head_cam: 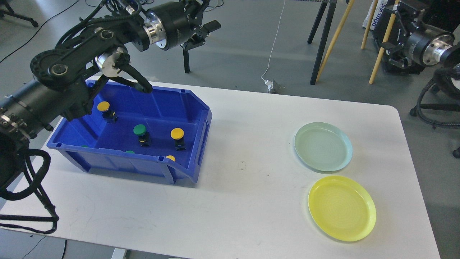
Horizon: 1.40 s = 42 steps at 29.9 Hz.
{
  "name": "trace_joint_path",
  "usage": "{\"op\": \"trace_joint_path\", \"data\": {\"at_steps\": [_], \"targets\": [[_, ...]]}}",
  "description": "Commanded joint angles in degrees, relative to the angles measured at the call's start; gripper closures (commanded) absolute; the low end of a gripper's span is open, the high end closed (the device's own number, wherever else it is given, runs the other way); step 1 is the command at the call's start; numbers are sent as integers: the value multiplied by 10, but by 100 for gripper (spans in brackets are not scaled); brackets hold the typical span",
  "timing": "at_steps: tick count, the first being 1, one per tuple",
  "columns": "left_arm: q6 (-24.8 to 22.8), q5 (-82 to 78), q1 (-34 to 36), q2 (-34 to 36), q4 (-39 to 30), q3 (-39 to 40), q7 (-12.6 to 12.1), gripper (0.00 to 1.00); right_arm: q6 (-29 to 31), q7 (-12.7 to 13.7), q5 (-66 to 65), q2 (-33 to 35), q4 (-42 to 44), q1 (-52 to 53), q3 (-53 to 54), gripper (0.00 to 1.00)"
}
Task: Pass button and place on color plate
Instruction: 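Move the left gripper over the blue bin toward the buttons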
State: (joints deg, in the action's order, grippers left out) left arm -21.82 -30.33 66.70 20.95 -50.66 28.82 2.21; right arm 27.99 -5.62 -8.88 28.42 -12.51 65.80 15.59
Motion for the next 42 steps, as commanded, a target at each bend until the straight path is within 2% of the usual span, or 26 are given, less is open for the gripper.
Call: {"op": "trace_joint_path", "data": {"at_steps": [1,3,7,10,12,15,18,22,24,26,29,32,34,38,42], "targets": [[0,-1,-3,14,-22,12,35,0,0,2,-1,12,-2,-27,18,0],[3,-1,-5,15,-20,11,33,0,0,2,0,12,-3,-30,20,0],[-23,6,-5,14,-23,55,55,0,0,-1,9,18,-2,-33,23,0],[-31,16,-13,8,9,116,109,0,0,-5,12,34,-7,-49,43,0],[-22,12,-12,-2,57,118,140,0,0,-8,14,46,-14,-72,66,0],[25,12,-3,-62,95,120,152,0,0,-28,14,85,-59,-112,99,0],[17,13,1,-76,86,118,153,0,0,-48,12,158,-149,-159,104,2],[-22,-3,-2,-75,84,95,135,3,0,-51,11,212,-240,-203,106,2],[-26,-49,0,-65,69,56,123,7,0,-52,11,219,-248,-205,115,1],[-25,-109,-1,-24,27,26,103,8,0,-54,11,219,-247,-205,125,1],[-40,-178,-6,61,-71,-16,42,7,0,-54,10,217,-247,-204,133,1],[-62,-224,0,147,-125,-56,-24,5,0,-54,10,215,-247,-197,144,1],[-62,-251,-1,198,-150,-62,-47,3,0,-54,10,216,-248,-187,145,1],[-62,-376,-10,269,-177,-64,-45,3,0,-53,9,219,-248,-168,144,1],[-62,-502,-36,277,-182,-74,-24,1,0,-53,7,221,-250,-167,144,1]]}}
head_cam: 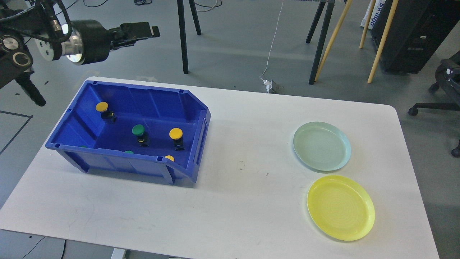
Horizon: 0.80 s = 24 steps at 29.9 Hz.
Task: Pass button and place on color plate
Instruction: 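Move the left gripper over the blue bin toward the buttons, then lower the left gripper into the bin and grasp the green-capped button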
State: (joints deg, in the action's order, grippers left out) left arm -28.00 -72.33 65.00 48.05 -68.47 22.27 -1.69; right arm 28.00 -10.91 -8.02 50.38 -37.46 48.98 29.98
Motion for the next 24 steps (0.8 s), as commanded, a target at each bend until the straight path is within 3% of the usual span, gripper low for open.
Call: {"op": "trace_joint_path", "data": {"at_steps": [1,8,11,14,24], "targets": [[0,-101,-26,6,-4,-13,15,1,0,0,-2,2,-1,1,-1,1],[0,-171,-45,-37,-1,-59,17,1,0,-2,-54,0,-2,-11,-8,1],[0,-186,-66,-45,12,-83,17,1,0,-20,-84,-5,-2,-52,-10,1],[0,-195,-83,-53,29,-97,18,1,0,-22,-90,-10,-16,-84,-13,1],[0,-239,-107,-108,131,-103,30,1,0,-23,-102,-5,-96,-100,-23,1]]}}
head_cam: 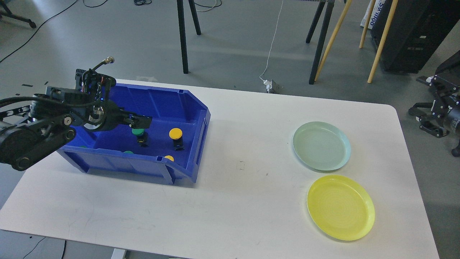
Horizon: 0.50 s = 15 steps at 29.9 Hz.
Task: Pass button and place on color plate
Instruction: 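Lower the left gripper into the bin and grasp the green-capped button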
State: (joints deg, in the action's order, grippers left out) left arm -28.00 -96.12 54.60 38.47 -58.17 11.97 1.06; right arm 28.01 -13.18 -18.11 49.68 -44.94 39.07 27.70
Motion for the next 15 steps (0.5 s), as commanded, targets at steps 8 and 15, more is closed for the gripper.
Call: {"op": "trace_joint_path", "data": {"at_steps": [8,15], "targets": [[0,0,-3,-74,103,-18,13,1,0,0,-3,3,-40,-1,-3,1],[0,1,-3,-114,154,-18,28,1,0,0,-4,3,-40,-4,-6,1]]}}
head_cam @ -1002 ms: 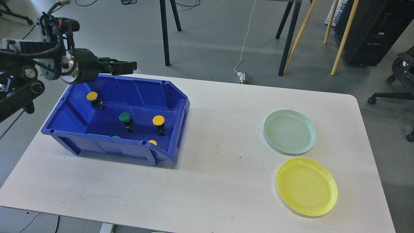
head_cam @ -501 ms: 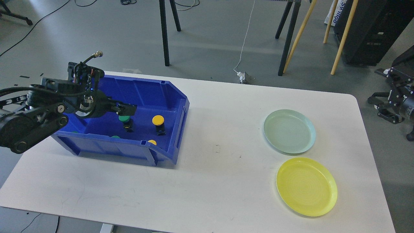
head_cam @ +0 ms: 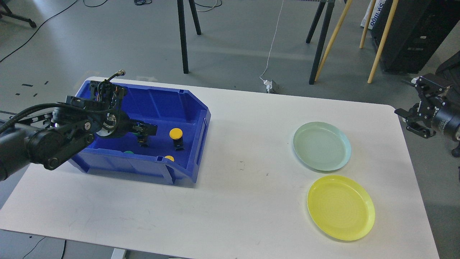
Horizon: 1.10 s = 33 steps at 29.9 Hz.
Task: Pass button and place on color plate
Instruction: 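Lower the left gripper into the bin and grasp the green-capped button, then lift the green-capped button out of the bin with the left gripper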
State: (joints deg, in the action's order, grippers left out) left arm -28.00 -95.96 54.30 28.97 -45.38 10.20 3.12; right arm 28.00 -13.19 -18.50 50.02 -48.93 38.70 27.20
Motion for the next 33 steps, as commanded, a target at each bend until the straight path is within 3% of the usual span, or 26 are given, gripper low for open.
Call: {"op": "trace_joint_path", "data": {"at_steps": [1,8,16,18,21,23,30,33], "targets": [[0,-2,0,-24,36,-1,11,1,0,0,0,-1,0,-1,-1,1],[0,-6,-4,-36,59,-2,27,2,0,0,-8,-1,0,-1,-1,1],[0,-48,-4,-37,64,-3,51,19,0,0,-8,-4,0,-1,-1,1],[0,-48,-4,-40,77,-2,50,27,0,0,-8,-4,0,-1,-1,1],[0,-49,-4,-45,85,-3,46,59,0,0,-8,-4,0,-1,-1,1],[0,-49,-4,-45,85,-3,44,71,0,0,-9,-5,0,-1,-1,1],[0,-45,1,-38,77,-1,51,79,0,0,-9,-5,0,1,-1,1],[0,-41,3,3,44,3,66,80,0,0,-9,-6,1,4,-1,1]]}}
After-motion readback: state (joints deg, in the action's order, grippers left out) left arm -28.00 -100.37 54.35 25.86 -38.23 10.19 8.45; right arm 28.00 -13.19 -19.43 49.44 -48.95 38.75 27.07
